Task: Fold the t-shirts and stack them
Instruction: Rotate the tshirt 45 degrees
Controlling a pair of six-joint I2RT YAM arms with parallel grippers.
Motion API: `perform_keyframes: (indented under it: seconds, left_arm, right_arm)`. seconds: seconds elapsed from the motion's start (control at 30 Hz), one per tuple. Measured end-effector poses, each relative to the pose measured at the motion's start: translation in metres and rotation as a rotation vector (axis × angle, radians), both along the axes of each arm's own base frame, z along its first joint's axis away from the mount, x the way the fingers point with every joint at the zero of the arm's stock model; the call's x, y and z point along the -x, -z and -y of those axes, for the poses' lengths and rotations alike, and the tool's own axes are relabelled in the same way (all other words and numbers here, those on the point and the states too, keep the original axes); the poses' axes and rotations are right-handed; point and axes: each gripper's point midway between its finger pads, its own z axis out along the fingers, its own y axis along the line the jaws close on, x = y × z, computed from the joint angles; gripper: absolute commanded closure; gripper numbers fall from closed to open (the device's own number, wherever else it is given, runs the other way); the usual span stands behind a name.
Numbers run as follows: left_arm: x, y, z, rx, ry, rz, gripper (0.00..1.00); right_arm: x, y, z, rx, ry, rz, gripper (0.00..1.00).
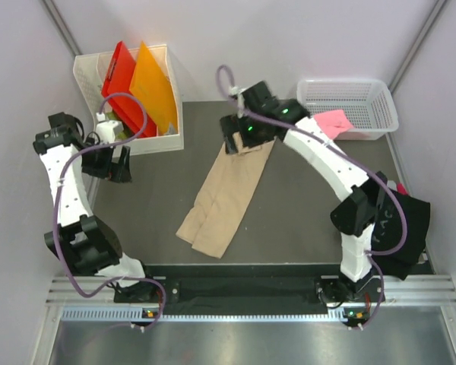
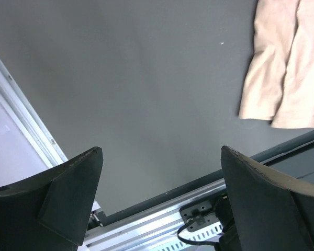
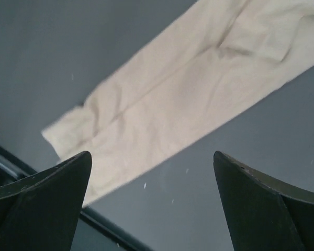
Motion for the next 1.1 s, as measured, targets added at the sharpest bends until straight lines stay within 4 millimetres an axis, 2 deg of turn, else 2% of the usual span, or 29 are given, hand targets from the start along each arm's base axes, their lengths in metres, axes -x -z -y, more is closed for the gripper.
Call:
perform_keyframes:
  seconds: [0.07, 0.17, 0.27, 0.37, 0.5, 0.57, 0.8, 0.97, 1.1]
  left_arm:
    - [0.004, 0.001, -0.007, -0.007, -0.003, 0.001, 0.01]
    - [0.011, 0.004, -0.022, -0.016, -0.030, 0.004, 0.01]
    - [0.024, 0.003, -0.042, -0.033, -0.087, 0.011, 0.01]
    - [0.038, -0.004, -0.061, -0.061, -0.162, 0.036, 0.01]
    - [0.046, -0.008, -0.071, -0.065, -0.222, 0.041, 0.01]
    - [0.045, -0.004, -0.072, -0.049, -0.233, 0.026, 0.01]
    - [0.047, 0.014, -0.067, 0.004, -0.247, -0.032, 0.01]
    - [0.053, 0.027, -0.063, 0.023, -0.236, -0.069, 0.01]
    - [0.053, 0.040, -0.064, 0.048, -0.228, -0.113, 0.01]
  right_arm:
    - [0.040, 0.009, -0.016, 0.125, -0.053, 0.037, 0.00]
    - [0.116, 0.037, -0.039, 0.373, -0.152, 0.111, 0.00]
    - [0.187, 0.062, -0.045, 0.566, -0.263, 0.187, 0.00]
    - [0.222, 0.078, -0.039, 0.658, -0.328, 0.248, 0.03]
    - [0.238, 0.096, -0.021, 0.748, -0.375, 0.298, 0.03]
    - [0.242, 0.099, -0.026, 0.743, -0.395, 0.317, 0.01]
    - [0.257, 0.110, -0.069, 0.631, -0.478, 0.341, 0.01]
    - [0.261, 0.141, -0.108, 0.603, -0.514, 0.294, 0.03]
    - [0.262, 0.159, -0.130, 0.573, -0.534, 0.241, 0.05]
